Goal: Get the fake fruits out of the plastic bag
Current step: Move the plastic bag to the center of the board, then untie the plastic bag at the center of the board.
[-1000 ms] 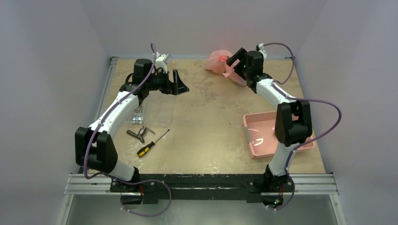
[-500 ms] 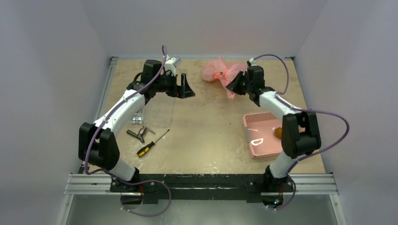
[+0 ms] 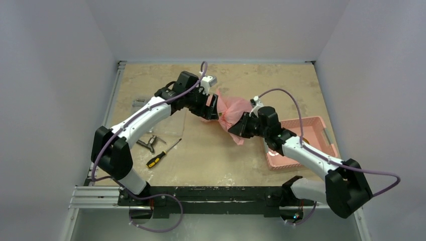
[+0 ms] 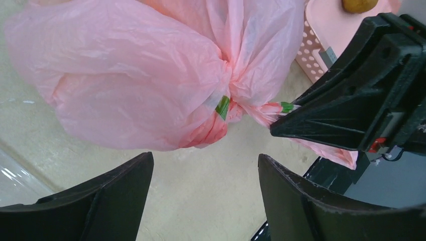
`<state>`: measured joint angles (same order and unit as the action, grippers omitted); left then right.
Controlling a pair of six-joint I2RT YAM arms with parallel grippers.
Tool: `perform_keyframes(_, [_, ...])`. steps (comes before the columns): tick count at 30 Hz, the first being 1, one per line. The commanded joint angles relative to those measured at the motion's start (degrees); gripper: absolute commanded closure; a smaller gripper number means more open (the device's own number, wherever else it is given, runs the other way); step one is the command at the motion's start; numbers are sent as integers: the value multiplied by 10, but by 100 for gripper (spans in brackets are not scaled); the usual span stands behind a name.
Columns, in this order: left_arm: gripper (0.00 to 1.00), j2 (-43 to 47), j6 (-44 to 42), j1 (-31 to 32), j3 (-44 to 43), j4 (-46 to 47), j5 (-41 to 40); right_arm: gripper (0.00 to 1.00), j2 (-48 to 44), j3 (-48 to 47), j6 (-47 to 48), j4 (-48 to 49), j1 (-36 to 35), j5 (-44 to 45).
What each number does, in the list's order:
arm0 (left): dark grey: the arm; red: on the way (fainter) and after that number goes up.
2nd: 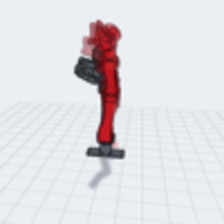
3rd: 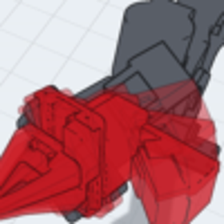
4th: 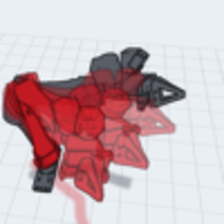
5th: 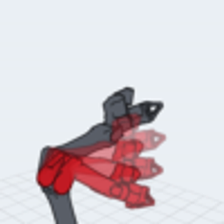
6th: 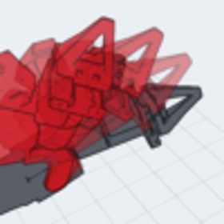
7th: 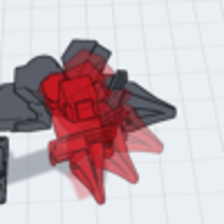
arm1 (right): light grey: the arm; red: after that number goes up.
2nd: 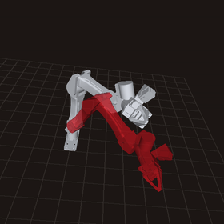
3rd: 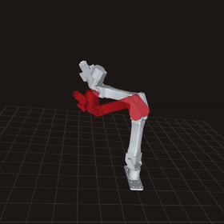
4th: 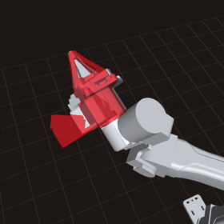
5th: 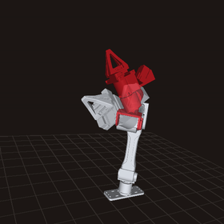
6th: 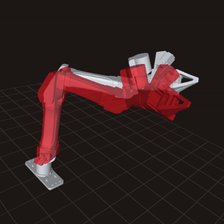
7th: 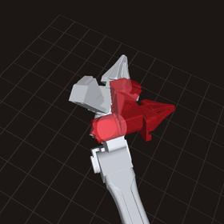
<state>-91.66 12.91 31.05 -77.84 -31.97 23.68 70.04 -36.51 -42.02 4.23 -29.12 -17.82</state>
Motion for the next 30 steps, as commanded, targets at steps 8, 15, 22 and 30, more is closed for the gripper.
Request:
perform_keyframes(8, [31,-22,-26,38,-37,-39,-58,93,-56,65,-49,83,-29,7])
perform_keyframes(15, [28,-50,-34,40,-46,-43,-58,91,-36,62,-59,86,-59,7])
perform_keyframes(22, [70,-75,-30,41,-60,-49,-50,90,-31,58,-59,86,-71,13])
perform_keyframes(30, [100,-85,-10,40,-61,-32,-20,60,-59,45,1,10,-71,75])
